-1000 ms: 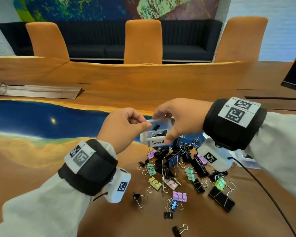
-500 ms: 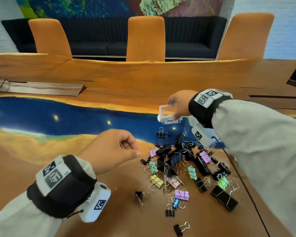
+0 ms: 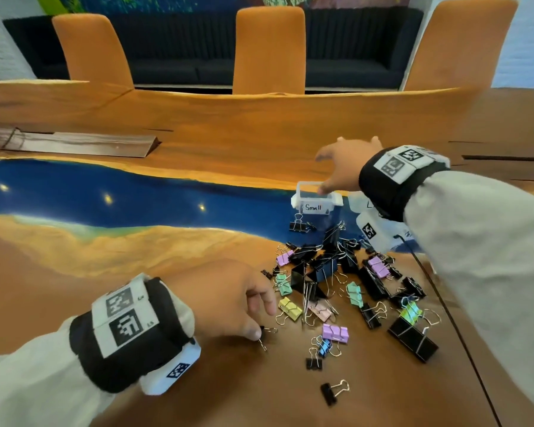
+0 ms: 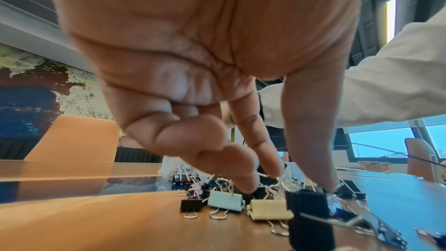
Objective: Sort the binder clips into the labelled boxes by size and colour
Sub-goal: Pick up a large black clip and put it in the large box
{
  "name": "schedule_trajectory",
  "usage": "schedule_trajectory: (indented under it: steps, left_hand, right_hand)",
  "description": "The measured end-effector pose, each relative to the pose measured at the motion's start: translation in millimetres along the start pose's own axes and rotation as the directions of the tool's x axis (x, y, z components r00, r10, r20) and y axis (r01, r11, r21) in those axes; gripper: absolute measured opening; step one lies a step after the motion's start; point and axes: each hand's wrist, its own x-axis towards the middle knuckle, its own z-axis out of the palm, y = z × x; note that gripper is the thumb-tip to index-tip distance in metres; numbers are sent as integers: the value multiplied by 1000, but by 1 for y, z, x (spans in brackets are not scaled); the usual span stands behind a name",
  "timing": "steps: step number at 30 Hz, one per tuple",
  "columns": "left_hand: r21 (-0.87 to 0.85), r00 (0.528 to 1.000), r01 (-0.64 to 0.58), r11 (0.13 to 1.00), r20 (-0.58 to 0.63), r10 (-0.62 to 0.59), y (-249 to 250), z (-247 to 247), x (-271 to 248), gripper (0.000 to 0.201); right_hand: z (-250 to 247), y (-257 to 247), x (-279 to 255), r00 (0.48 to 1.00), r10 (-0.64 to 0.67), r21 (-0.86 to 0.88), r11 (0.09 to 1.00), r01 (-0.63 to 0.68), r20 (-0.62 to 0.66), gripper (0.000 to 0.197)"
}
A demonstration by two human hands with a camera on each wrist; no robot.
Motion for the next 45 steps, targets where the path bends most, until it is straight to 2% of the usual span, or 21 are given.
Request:
schedule_trajectory:
  steps: [5, 8, 11, 14, 16, 19, 22, 24, 27, 30, 33, 35, 36, 39, 41, 45]
  left_hand:
    - [50, 998, 8, 999, 59, -11, 2, 6, 3, 38]
    - [77, 998, 9, 997, 68, -14, 5, 10, 3, 33]
    - [57, 1000, 13, 998, 24, -15, 9, 9, 4, 24]
    - [-142, 990, -4, 990, -140, -16, 17, 2, 4, 16]
    - [-289, 962, -63, 955, -274, -20, 26, -3, 4, 16]
    - [-471, 934, -175, 864, -357, -5, 44, -4, 5, 31]
    - [-598, 903, -262, 758, -428, -26, 61, -2, 10, 17]
    - [-636, 901, -268, 724, -431, -45, 69, 0, 14, 10]
    - [-663, 922, -250, 706, -385, -35, 72, 2, 18, 14]
    - [-680, 945, -222, 699, -327, -18, 72, 2, 17, 21]
    - [-813, 967, -172, 557, -247, -62, 73, 3, 19, 18]
    - [-882, 975, -144, 449, -205, -89, 72, 3, 21, 13]
    - [-896, 975, -138, 422, -199, -103, 72, 2, 22, 12]
    - [-903, 963, -145, 404, -222, -150, 71, 1, 26, 11]
    - [-906, 955, -170, 388, -248, -162, 71, -1, 27, 11]
    - [-883, 931, -239, 405, -327, -161, 73, -1, 28, 14]
  right_hand:
    - [-14, 10, -62, 987, -90, 209, 971, 116, -132, 62]
    - [-12, 16, -101, 975, -115, 332, 927, 175, -192, 61]
    - [-3, 24, -135, 964, -90, 464, 863, 200, -249, 58]
    - [11, 28, -164, 953, -48, 555, 804, 215, -299, 47]
    - [19, 26, -178, 951, -48, 622, 747, 236, -304, 34]
    - [28, 16, -194, 958, -109, 776, 567, 278, -264, 22]
    - [35, 3, -203, 955, -182, 831, 473, 292, -233, 19]
    - [44, -1, -203, 952, -174, 830, 468, 304, -250, 15]
    - [54, 2, -200, 946, -101, 804, 503, 317, -309, 5]
    - [62, 6, -201, 935, -94, 792, 508, 339, -341, 11]
    - [65, 7, -204, 893, -109, 751, 502, 429, -438, 11]
    - [63, 4, -206, 845, -146, 690, 515, 509, -514, 6]
    - [62, 2, -208, 819, -179, 650, 526, 548, -546, 7]
    - [62, -4, -211, 764, -271, 516, 603, 609, -586, 8]
    - [63, -4, -211, 764, -295, 462, 655, 599, -573, 7]
    - [61, 1, -211, 788, -273, 534, 610, 585, -552, 6]
